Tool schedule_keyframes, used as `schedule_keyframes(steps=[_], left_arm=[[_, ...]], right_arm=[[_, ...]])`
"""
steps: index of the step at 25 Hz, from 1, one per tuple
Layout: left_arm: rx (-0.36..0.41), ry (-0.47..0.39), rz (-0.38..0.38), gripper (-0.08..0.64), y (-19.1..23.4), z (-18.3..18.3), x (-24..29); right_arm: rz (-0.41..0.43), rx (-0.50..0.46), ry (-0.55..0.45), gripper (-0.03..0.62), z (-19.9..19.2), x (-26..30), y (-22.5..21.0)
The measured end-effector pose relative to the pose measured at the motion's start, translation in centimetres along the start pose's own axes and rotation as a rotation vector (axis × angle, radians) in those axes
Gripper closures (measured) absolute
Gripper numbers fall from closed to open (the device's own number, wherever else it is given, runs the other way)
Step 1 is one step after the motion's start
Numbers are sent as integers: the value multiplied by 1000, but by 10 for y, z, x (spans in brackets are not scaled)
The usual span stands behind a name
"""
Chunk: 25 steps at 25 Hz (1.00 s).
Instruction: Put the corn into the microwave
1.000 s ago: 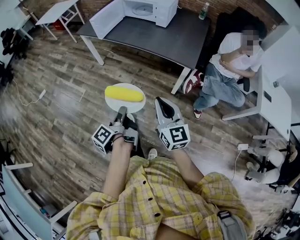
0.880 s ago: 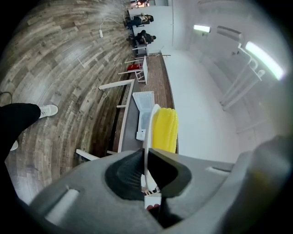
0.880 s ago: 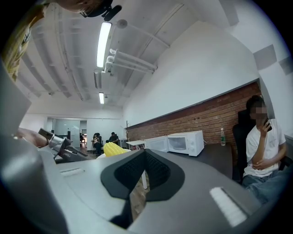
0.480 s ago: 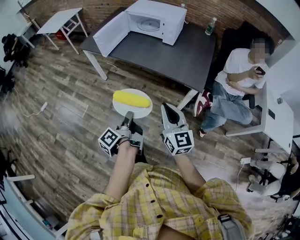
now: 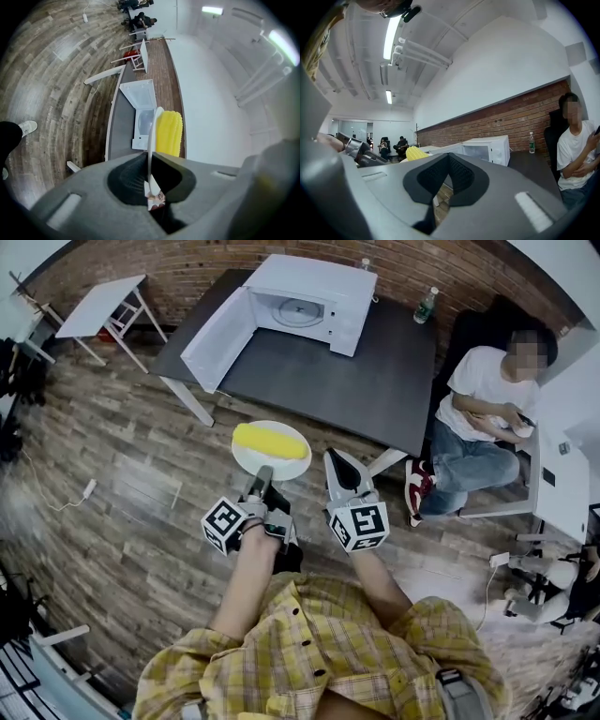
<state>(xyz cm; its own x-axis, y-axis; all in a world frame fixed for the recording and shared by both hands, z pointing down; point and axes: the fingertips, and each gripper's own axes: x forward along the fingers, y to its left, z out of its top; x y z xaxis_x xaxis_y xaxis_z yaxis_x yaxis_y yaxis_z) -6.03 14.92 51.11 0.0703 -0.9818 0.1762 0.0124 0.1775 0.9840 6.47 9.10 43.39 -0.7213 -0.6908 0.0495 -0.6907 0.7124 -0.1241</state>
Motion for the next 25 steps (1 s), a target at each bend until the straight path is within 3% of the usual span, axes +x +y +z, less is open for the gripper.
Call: schedule_keyframes(steps=[11, 25], left_arm=[[6, 113, 13, 543, -21, 72, 93], [10, 191, 20, 543, -25, 109, 151]], right_arm=[[-121, -6, -2, 589, 13, 99, -20], [-207, -37, -13, 589, 24, 159, -34]])
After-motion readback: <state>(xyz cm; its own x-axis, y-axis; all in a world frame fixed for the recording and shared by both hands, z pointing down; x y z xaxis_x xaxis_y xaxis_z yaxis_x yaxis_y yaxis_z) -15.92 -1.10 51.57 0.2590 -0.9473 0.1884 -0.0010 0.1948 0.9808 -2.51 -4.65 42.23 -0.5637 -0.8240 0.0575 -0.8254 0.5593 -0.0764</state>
